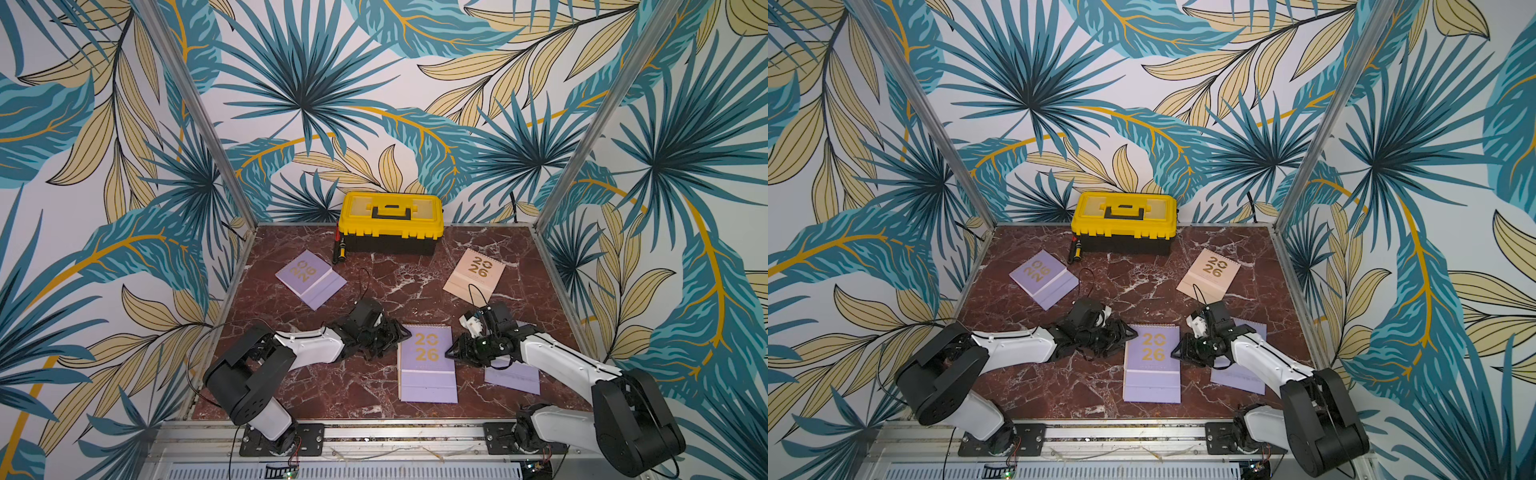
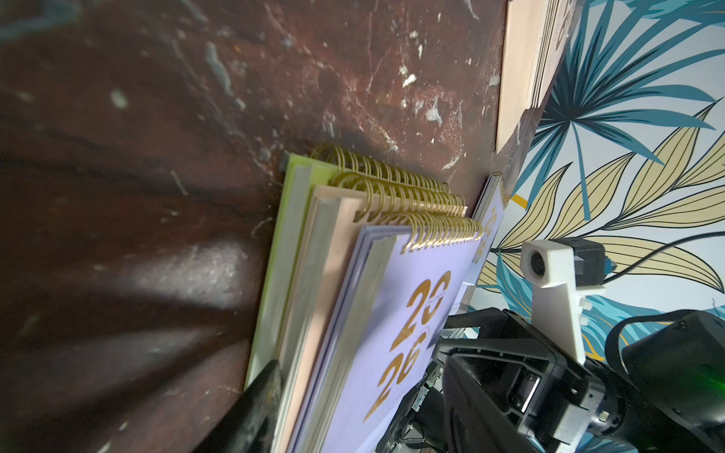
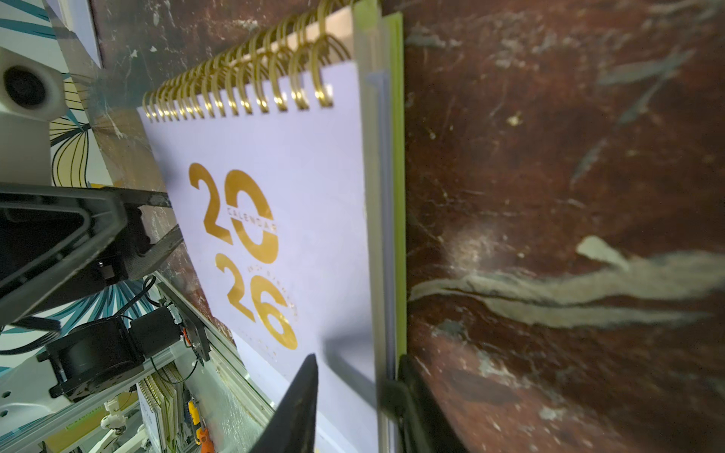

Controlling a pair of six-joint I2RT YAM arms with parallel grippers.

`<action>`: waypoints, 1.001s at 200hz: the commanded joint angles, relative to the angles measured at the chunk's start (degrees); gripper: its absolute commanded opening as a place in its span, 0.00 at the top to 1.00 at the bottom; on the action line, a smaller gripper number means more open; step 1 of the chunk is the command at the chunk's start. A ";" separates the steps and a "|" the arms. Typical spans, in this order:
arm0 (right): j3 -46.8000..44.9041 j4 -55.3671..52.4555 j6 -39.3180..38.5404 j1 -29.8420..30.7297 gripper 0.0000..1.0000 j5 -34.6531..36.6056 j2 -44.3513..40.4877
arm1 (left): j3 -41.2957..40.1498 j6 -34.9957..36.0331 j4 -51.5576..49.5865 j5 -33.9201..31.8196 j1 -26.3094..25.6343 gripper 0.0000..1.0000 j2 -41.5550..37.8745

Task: Stack the calendars
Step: Place the calendar at the calendar.

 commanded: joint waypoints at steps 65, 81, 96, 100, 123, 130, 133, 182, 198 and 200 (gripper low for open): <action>1.34 2.56 0.72 -0.10 0.73 -1.45 1.21 | 2.58 0.03 1.80 1.05 -0.52 0.35 1.53; 1.16 2.91 0.89 -0.08 0.73 -1.79 1.23 | 2.50 -0.14 2.06 1.02 -0.58 0.35 1.53; 1.08 2.19 0.56 -0.08 0.73 -1.32 0.78 | 2.50 -0.23 2.06 0.99 -0.58 0.35 1.57; 1.08 1.91 0.44 -0.08 0.72 -1.04 0.58 | 2.50 -0.23 2.06 1.07 -0.58 0.35 1.57; 1.32 0.26 0.34 -0.08 0.66 -0.09 -1.06 | 1.81 -0.31 2.06 0.70 -0.54 0.35 1.05; 1.50 -0.76 0.24 -0.08 0.63 0.52 -1.69 | 1.56 -0.40 2.06 0.51 -0.51 0.35 0.83; 1.57 -1.14 0.12 -0.15 0.61 0.81 -2.03 | 1.41 -0.42 2.06 0.45 -0.50 0.35 0.70; -0.15 -7.12 0.58 -0.08 0.53 3.44 -7.46 | 1.12 -0.49 2.06 0.19 -0.49 0.35 -0.10; -1.98 -8.27 0.77 -0.11 0.53 3.65 -8.88 | 1.10 -0.41 2.06 0.22 -0.50 0.35 -0.14; -2.24 -8.23 0.80 -0.09 0.53 3.58 -9.07 | 1.09 -0.38 2.06 0.21 -0.48 0.35 -0.14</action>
